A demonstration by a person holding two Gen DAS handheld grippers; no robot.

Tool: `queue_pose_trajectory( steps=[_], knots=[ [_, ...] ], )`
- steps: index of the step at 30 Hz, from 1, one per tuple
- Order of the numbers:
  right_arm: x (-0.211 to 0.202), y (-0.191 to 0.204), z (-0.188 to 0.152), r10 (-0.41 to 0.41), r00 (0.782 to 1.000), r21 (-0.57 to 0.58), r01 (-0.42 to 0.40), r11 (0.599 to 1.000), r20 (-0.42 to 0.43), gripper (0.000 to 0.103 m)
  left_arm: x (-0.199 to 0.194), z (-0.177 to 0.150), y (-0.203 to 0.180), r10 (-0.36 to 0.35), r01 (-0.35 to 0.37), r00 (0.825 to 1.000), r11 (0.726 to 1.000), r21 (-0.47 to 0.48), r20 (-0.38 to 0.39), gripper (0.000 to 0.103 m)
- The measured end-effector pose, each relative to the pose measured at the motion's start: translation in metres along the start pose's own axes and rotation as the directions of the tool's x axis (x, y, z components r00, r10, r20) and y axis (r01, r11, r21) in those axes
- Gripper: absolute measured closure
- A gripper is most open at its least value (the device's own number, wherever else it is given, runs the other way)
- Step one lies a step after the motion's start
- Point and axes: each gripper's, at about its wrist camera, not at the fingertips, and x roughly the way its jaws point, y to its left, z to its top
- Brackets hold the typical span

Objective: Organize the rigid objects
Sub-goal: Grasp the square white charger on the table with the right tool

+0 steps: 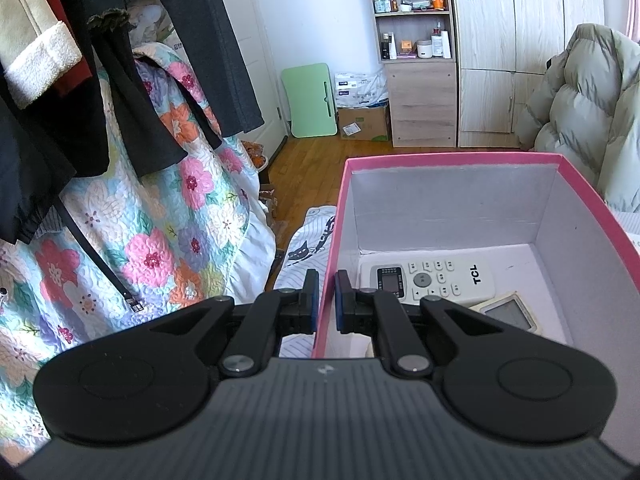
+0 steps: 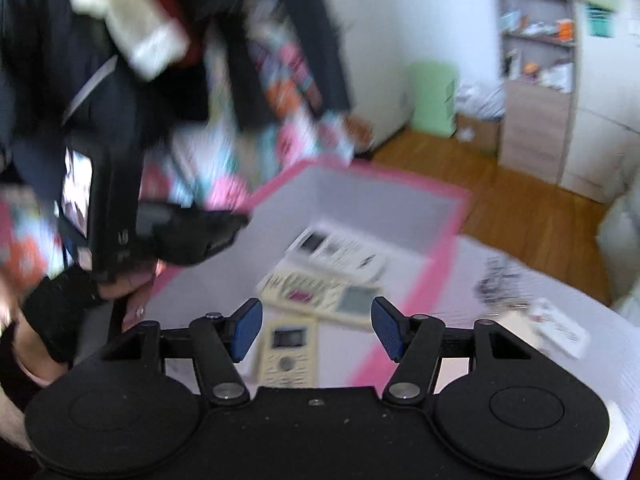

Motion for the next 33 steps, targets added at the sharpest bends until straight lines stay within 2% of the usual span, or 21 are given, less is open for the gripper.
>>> queue_pose_trajectory(
  steps=[3,8,10,13,15,18,21,22,23,24,29,33],
  knots=[
    [-0.021,-0.029,-0.021,-0.085,0.995,0.056,0.082,0.995,0.05,0.037,0.0,0.0,0.001,0.002,-0.002,1.0,1.0,0.005,0.002,0.096],
    [-0.015,-0.068,-0.067,-0.108,0.994,0.187,0.108,0.976,-0.012,0.037,0.001,-0.001,0.003,-0.003,0.003,1.0,1.0,-0.006,0.006,0.096],
    [-0.003,-0.072,-0.083,-0.102,0.994,0.145,0.107,0.984,-0.039,0.037,0.002,-0.002,0.001,-0.004,0.004,1.0,1.0,-0.007,0.005,0.096],
    [0.015,-0.075,-0.103,-0.127,0.989,0.01,0.128,0.992,-0.079,0.037,0.002,-0.003,-0.001,0.002,-0.002,1.0,1.0,0.005,0.001,0.096],
    [0.024,-0.082,-0.106,-0.142,0.986,-0.026,0.14,0.99,-0.085,0.037,0.002,-0.003,-0.002,0.007,-0.007,1.0,1.0,0.015,0.0,0.096],
    [0.031,-0.094,-0.105,-0.113,0.992,-0.013,0.112,0.994,-0.058,0.037,0.003,-0.002,-0.003,0.008,-0.008,1.0,1.0,0.015,-0.006,0.095],
    [0.041,-0.096,-0.104,-0.101,0.992,-0.028,0.099,0.995,-0.076,0.037,0.004,-0.002,-0.003,0.013,-0.013,1.0,1.0,0.02,-0.007,0.095],
    [0.046,-0.094,-0.104,-0.11,0.99,-0.047,0.106,0.993,-0.088,0.04,0.004,-0.001,-0.003,0.015,-0.015,1.0,1.0,0.022,-0.008,0.095],
    [0.05,-0.09,-0.105,-0.123,0.988,-0.059,0.118,0.991,-0.094,0.05,0.005,-0.002,-0.003,0.017,-0.017,1.0,1.0,0.024,-0.008,0.095],
    [0.051,-0.086,-0.106,-0.141,0.984,-0.072,0.134,0.988,-0.105,0.054,0.005,-0.001,-0.004,0.018,-0.018,1.0,1.0,0.025,-0.008,0.095],
    [0.045,-0.078,-0.11,-0.197,0.971,0.007,0.199,0.98,-0.134,0.054,0.006,-0.002,-0.004,0.018,-0.017,1.0,1.0,0.023,-0.008,0.095],
    [0.043,-0.069,-0.116,-0.229,0.962,-0.006,0.23,0.973,-0.148,0.054,0.005,-0.002,-0.006,0.019,-0.019,1.0,1.0,0.023,-0.008,0.095]
  ],
)
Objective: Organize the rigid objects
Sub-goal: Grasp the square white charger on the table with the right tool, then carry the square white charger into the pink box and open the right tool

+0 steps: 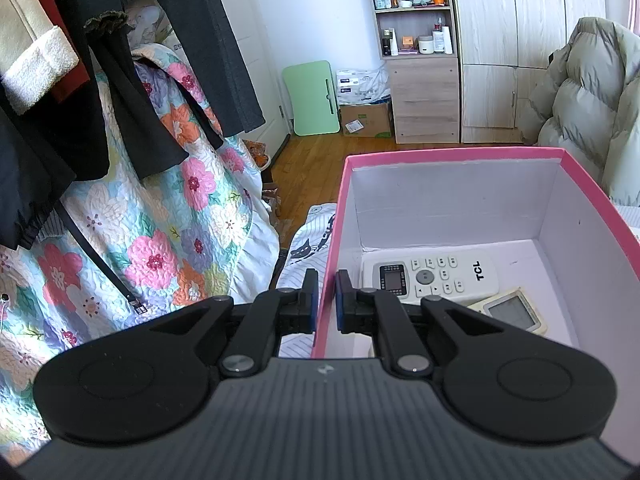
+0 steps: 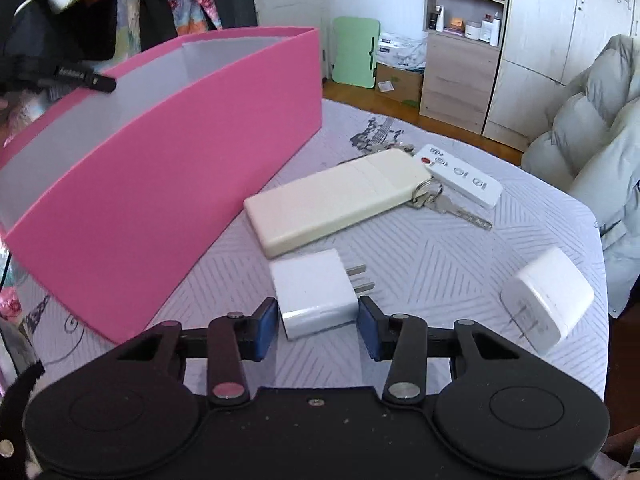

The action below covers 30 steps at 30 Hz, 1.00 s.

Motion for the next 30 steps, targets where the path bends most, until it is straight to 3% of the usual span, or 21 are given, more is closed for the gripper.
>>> queue_pose_trajectory(
  steps=[6,12,17,23,27,30],
  knots=[
    [0.007,0.0,0.004,0.006,1.0,0.033,-0.006,0.999,0.012,0.047,0.0,-0.001,0.0,-0.001,0.001,1.0,1.0,-0.001,0.0,0.095],
    [0.007,0.006,0.007,-0.066,0.996,0.049,0.063,0.997,0.059,0.05,0.0,0.0,-0.001,-0.004,0.004,1.0,1.0,-0.005,0.0,0.095],
    [-0.026,0.004,0.013,-0.074,0.986,0.085,0.061,0.994,0.152,0.05,0.0,0.0,-0.001,-0.002,0.002,1.0,1.0,-0.004,0.0,0.095],
    [-0.076,0.023,0.047,-0.118,0.963,-0.007,0.123,0.992,0.242,0.05,-0.001,-0.001,-0.001,-0.006,0.006,1.0,1.0,-0.011,0.002,0.095],
    [-0.093,0.045,0.076,0.004,0.963,-0.128,0.031,0.991,0.27,0.05,-0.002,-0.001,-0.001,-0.006,0.006,1.0,1.0,-0.011,0.003,0.095],
    [-0.086,0.066,0.099,0.099,0.971,-0.252,-0.041,0.967,0.219,0.05,-0.002,0.0,-0.001,-0.008,0.008,1.0,1.0,-0.015,0.003,0.095]
  ],
)
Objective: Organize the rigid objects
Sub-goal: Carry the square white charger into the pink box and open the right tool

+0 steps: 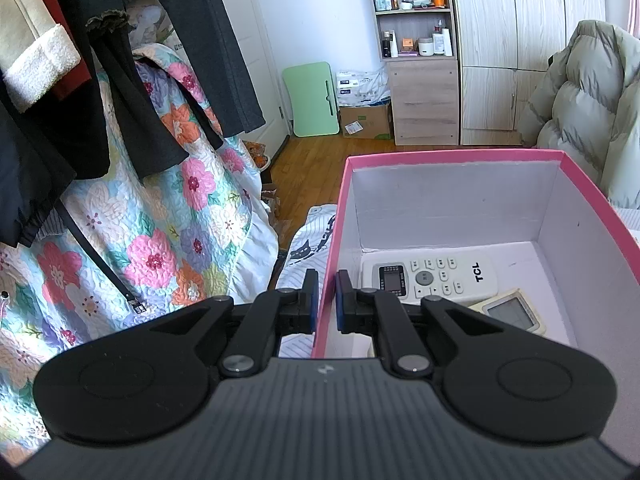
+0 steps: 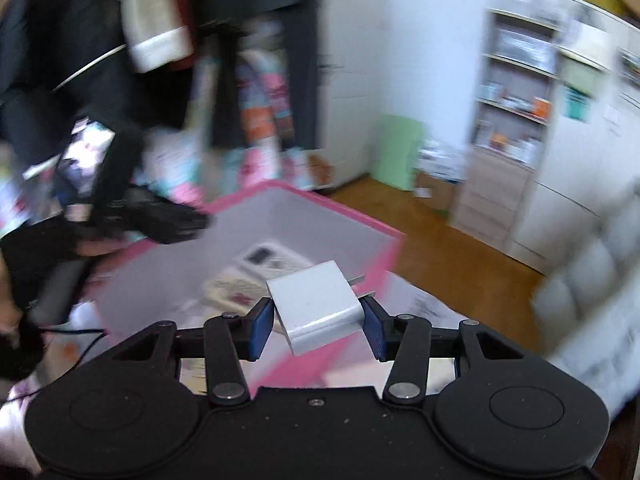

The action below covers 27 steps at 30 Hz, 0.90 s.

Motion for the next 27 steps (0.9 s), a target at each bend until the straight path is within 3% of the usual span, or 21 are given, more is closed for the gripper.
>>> queue_pose_trajectory(
  steps=[3,6,12,15,17,20,22,27],
  knots=[
    [0.031,0.019,0.024,0.057,0.992,-0.185,-0.077,0.98,-0.111,0.05,-0.001,0.0,0.0,0.002,-0.002,1.0,1.0,0.003,0.001,0.095],
    [0.075,0.035,0.036,0.003,0.966,-0.364,-0.101,0.926,-0.26,0.05,-0.001,0.0,0.0,0.001,-0.001,1.0,1.0,0.0,0.0,0.095],
    [0.144,0.053,0.037,-0.001,0.876,-0.47,-0.257,0.845,-0.482,0.05,-0.002,0.001,0.001,-0.007,0.007,1.0,1.0,-0.006,0.01,0.095],
    [0.165,0.066,0.029,-0.018,0.812,-0.507,-0.347,0.789,-0.584,0.05,-0.001,0.002,0.002,-0.009,0.009,1.0,1.0,-0.005,0.014,0.095],
    [0.172,0.07,0.025,-0.023,0.78,-0.506,-0.382,0.773,-0.625,0.05,0.0,0.002,0.002,-0.01,0.01,1.0,1.0,-0.006,0.015,0.095],
    [0.176,0.07,0.021,-0.04,0.771,-0.515,-0.385,0.766,-0.636,0.049,0.0,0.001,0.004,-0.016,0.016,1.0,1.0,-0.011,0.017,0.095],
    [0.175,0.066,0.022,-0.049,0.78,-0.513,-0.361,0.779,-0.624,0.043,-0.001,0.0,0.004,-0.017,0.018,1.0,1.0,-0.01,0.017,0.095],
    [0.127,0.041,0.04,0.015,0.893,-0.411,-0.221,0.884,-0.449,0.042,-0.001,0.0,0.003,-0.018,0.018,1.0,1.0,-0.013,0.017,0.095]
  ],
)
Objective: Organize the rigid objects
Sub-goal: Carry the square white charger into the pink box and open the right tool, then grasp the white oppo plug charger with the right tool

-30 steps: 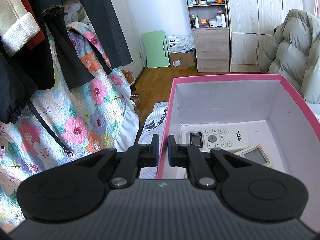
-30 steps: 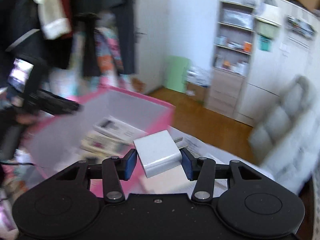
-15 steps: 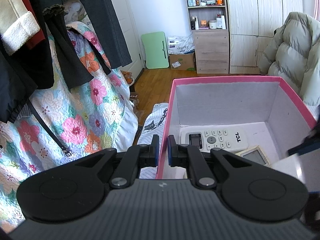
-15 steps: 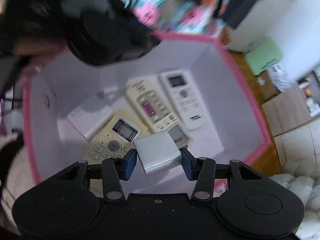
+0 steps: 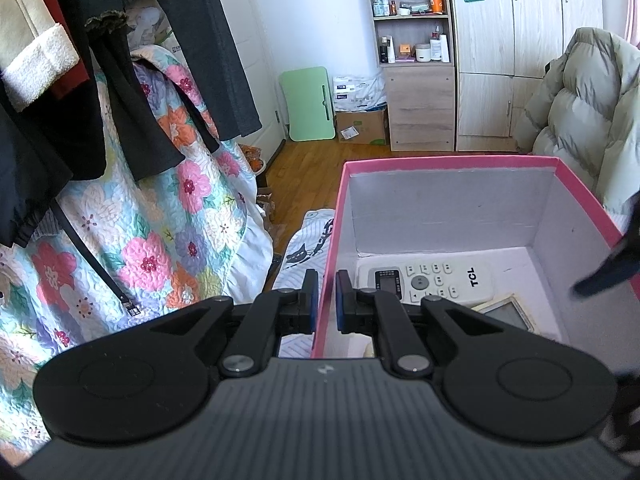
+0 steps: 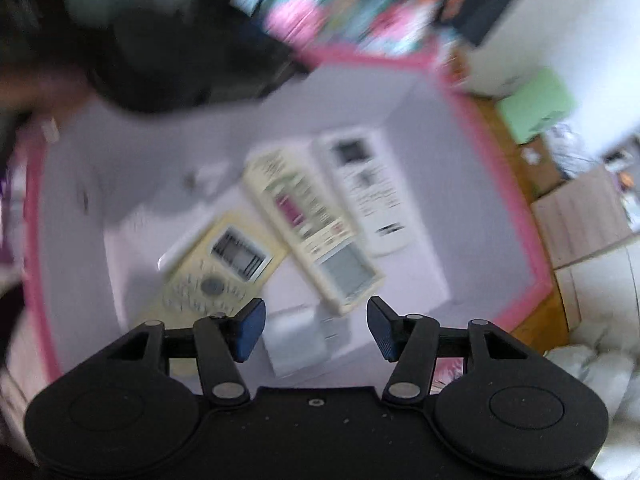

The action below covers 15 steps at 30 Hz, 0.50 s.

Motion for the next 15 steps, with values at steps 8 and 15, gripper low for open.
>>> queue_pose_trajectory(
  steps=[8,15],
  knots=[
    [-0.096,-0.031,-0.097,-0.142,0.949,0.397,0.019,0.918,0.283,0.04,0.0,0.0,0.001,-0.001,0.001,1.0,1.0,-0.001,0.0,0.095],
    [-0.102,-0.053,-0.201,-0.194,0.961,0.58,0.044,0.813,0.199,0.04,0.0,-0.001,-0.002,0.02,-0.02,1.0,1.0,0.02,-0.013,0.095]
  ],
)
